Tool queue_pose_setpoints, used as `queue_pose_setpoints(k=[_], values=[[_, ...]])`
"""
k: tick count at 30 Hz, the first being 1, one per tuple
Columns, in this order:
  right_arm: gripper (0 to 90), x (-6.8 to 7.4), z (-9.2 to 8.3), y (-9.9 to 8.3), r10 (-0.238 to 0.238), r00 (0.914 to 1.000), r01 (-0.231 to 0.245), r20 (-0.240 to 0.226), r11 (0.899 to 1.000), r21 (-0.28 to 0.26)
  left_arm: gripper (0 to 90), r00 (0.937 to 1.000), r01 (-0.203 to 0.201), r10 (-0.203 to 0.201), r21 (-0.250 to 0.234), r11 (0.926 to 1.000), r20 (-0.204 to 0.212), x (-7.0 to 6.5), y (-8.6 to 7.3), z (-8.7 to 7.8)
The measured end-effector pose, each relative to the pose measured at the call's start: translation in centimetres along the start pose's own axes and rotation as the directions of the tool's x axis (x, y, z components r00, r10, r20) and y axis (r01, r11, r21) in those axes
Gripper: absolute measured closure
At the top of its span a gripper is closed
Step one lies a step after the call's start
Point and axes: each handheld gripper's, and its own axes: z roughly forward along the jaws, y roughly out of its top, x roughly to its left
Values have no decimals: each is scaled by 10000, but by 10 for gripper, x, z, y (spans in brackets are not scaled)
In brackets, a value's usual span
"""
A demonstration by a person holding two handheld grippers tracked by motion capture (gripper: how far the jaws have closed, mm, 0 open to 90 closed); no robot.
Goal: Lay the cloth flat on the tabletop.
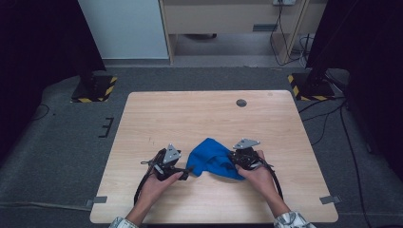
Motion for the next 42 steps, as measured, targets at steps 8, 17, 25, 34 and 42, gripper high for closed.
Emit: queue_pose_setpoints(k=[8, 17, 25, 34, 42], values=[[829, -3, -1, 0, 115, 9999, -116, -16, 9997, -204, 359, 9975, -600, 583, 455, 9972, 388, -8, -1, 8], [839, -1, -1, -1, 28, 10000, -29, -64, 9998, -210, 543, 9960, -845, 803, 1215, 9890, 391, -6, -6, 21], [842, 0, -2, 0, 19, 10000, -20, -45, 9996, -268, 811, 9963, -795, 753, 1074, 9910, 418, -3, -2, 17], [843, -2, -12, 4, -36, 9999, 30, -104, 9985, -546, 867, 9981, -375, 385, -225, 9990, 475, 2, 10, -10], [841, -10, -19, 7, 479, 9983, -503, -336, 9959, -750, 872, 9971, 761, -759, -323, 9966, 74, 24, 7, -17]])
